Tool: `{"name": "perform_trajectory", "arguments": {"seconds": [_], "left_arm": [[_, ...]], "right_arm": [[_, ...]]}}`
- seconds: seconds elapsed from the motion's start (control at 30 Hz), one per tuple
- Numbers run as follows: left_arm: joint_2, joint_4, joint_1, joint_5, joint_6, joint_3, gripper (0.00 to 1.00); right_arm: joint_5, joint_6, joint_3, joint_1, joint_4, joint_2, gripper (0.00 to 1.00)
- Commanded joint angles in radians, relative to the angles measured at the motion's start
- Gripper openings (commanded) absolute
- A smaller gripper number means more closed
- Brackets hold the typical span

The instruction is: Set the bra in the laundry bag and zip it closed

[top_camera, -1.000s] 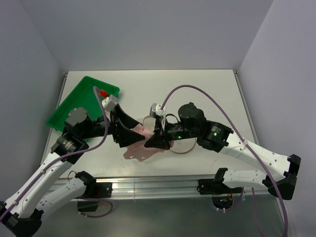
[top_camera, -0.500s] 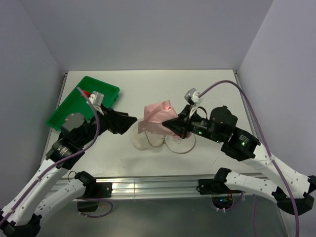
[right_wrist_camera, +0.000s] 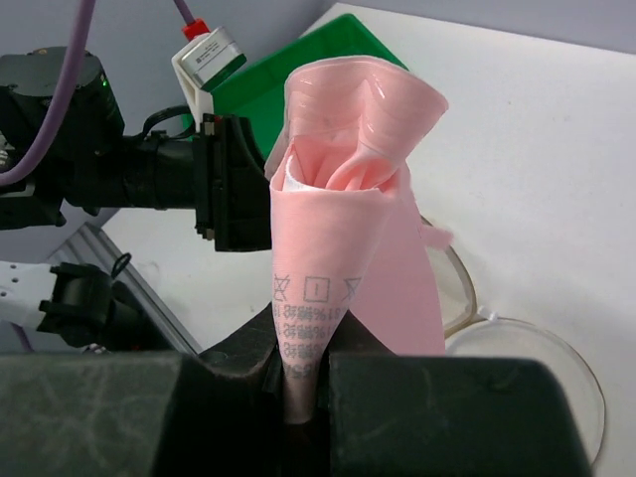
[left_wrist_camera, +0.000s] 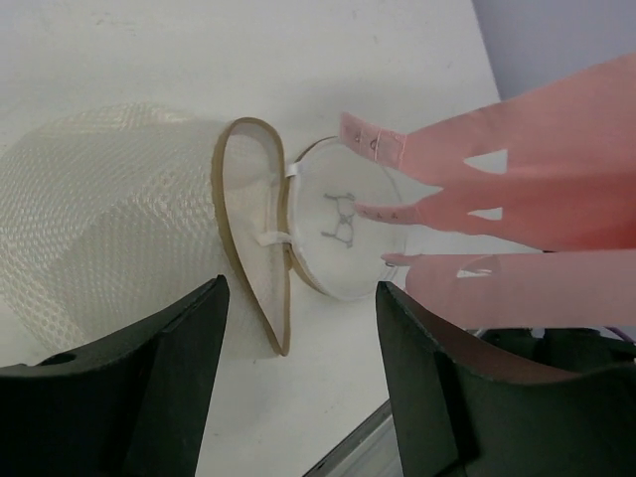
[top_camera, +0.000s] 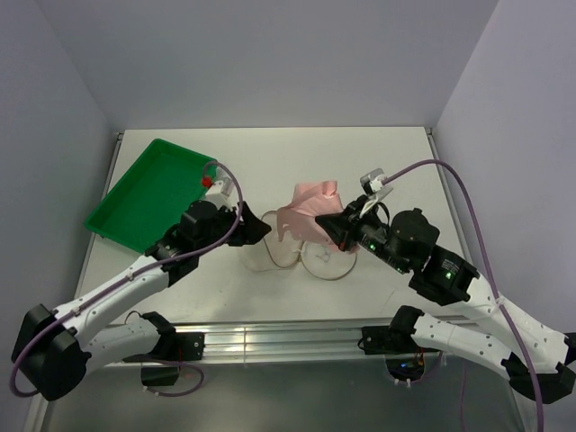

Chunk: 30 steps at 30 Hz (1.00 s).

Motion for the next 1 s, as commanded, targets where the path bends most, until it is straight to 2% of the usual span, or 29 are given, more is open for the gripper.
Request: {"name": "perform_trajectory", "arguments": {"seconds": [0.0,0.17,0.27,0.3,0.33,0.4,0.43,0.47,0.5,0.6,0.63,0.67,0.97], "left_arm": [[0.072,0.073,-0.026,-0.069,0.027,0.066,0.67],[0.166,0.027,-0.072,-0.185,0.074,0.117,0.64],[0.192,-0.005,-0.099,-0.259,0.096,0.128,0.57],[0.197,-0.004,-0.105,-0.294,0.102,0.128,0.54],[0.198,-0.004,-0.114,-0.31,0.112,0.129,0.45],[0.212,-0.016,-0.119,-0.34,0.12,0.14,0.39],[0.216,-0.022,-0.122,-0.348,0.129,0.143,0.3],[0.226,-0.028,-0.124,-0.357,0.132,0.146,0.27],[0.232,-0.034,-0.127,-0.37,0.137,0.152,0.28],[0.244,-0.06,-0.139,-0.422,0.152,0.158,0.4],[0.246,-0.065,-0.142,-0.44,0.157,0.158,0.47],[0.249,-0.067,-0.144,-0.445,0.16,0.158,0.49],[0.281,-0.079,-0.159,-0.508,0.182,0.175,0.43]], "right_arm": [[0.039,0.033,-0.029,-0.009,0.076,-0.006,0.0],[0.052,0.062,-0.098,-0.01,0.128,-0.015,0.0],[0.072,0.071,-0.135,-0.01,0.173,-0.034,0.0],[0.074,0.076,-0.141,-0.01,0.189,-0.037,0.0],[0.074,0.079,-0.147,-0.01,0.197,-0.038,0.0],[0.077,0.09,-0.164,-0.01,0.215,-0.034,0.0],[0.079,0.093,-0.175,-0.01,0.222,-0.034,0.0],[0.077,0.099,-0.178,-0.01,0.231,-0.029,0.0],[0.079,0.1,-0.182,-0.01,0.235,-0.028,0.0],[0.088,0.108,-0.201,-0.01,0.26,-0.038,0.0],[0.089,0.108,-0.202,-0.01,0.262,-0.043,0.0],[0.088,0.108,-0.202,-0.01,0.262,-0.041,0.0],[0.082,0.119,-0.212,-0.01,0.274,-0.034,0.0]]}}
